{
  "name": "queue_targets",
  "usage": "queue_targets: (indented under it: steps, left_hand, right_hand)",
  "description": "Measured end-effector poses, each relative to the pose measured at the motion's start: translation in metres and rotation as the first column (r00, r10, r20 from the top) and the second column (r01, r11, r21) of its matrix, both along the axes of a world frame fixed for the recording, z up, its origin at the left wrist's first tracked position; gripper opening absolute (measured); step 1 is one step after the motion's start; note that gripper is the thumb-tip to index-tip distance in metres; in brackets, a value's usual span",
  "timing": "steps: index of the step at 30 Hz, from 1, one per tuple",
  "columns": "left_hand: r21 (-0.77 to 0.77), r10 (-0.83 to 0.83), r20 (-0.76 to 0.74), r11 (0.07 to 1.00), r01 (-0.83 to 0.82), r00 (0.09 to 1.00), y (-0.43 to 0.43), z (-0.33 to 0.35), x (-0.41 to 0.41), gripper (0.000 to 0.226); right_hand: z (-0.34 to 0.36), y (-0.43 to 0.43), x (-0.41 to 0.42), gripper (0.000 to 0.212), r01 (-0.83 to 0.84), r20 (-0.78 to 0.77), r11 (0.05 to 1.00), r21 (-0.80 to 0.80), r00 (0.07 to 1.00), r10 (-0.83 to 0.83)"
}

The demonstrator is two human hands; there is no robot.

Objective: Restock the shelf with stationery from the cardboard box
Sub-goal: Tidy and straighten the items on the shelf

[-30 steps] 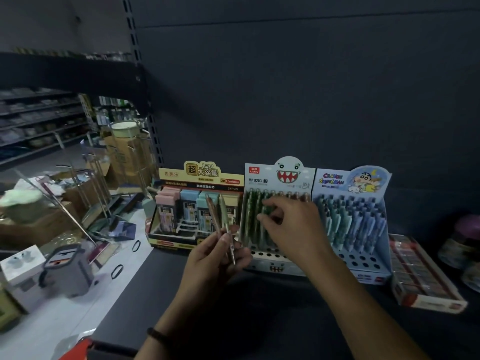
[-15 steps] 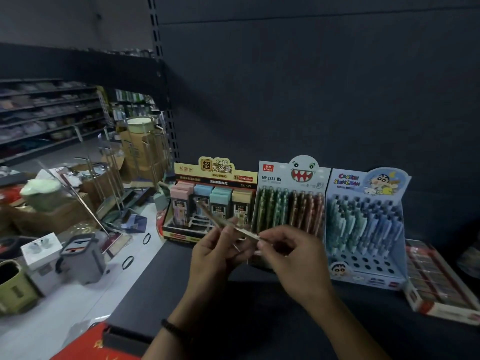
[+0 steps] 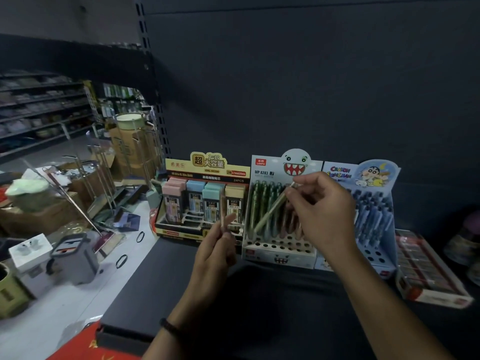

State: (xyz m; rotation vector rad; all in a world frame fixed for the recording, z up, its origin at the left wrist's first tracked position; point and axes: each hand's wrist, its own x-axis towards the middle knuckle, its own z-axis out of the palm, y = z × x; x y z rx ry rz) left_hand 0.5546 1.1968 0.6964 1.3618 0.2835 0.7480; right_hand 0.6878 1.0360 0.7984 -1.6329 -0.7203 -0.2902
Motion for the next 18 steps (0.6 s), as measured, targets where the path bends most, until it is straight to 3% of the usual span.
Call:
queue_targets:
  steps: [2, 4, 12, 18]
  left_hand:
    - [-0.085, -0.046, 0.025, 0.995, 0.048, 0.999, 0.0, 0.004, 0.0, 0.061]
    - [-0.112, -0.076, 0.064, 0.99, 0.083, 0.995, 0.0, 0.004, 0.001, 0.066]
    - [-0.058, -0.147, 0.065, 0.987, 0.151, 0.987, -0.007, 0.012, -0.007, 0.031]
    - [-0.121, -0.041, 0.017, 0.992, 0.043, 0.999, -0.012, 0.018, -0.01, 0.024]
  right_hand:
    - [0.002, 0.003, 0.003, 0.013, 0.045, 0.082, 0.994, -0.097, 0.996, -0.037]
    - [0.003, 0.007, 0.002, 0.013, 0.066, 0.14, 0.984, -0.168, 0.989, -0.043]
    - [-0.001, 0.025, 0.0, 0.009, 0.07, 0.184, 0.953, -0.294, 0.983, -0.016]
    - [0.003, 0.031, -0.001, 0.011, 0.07, 0.229, 0.938, -0.34, 0.973, 0.011]
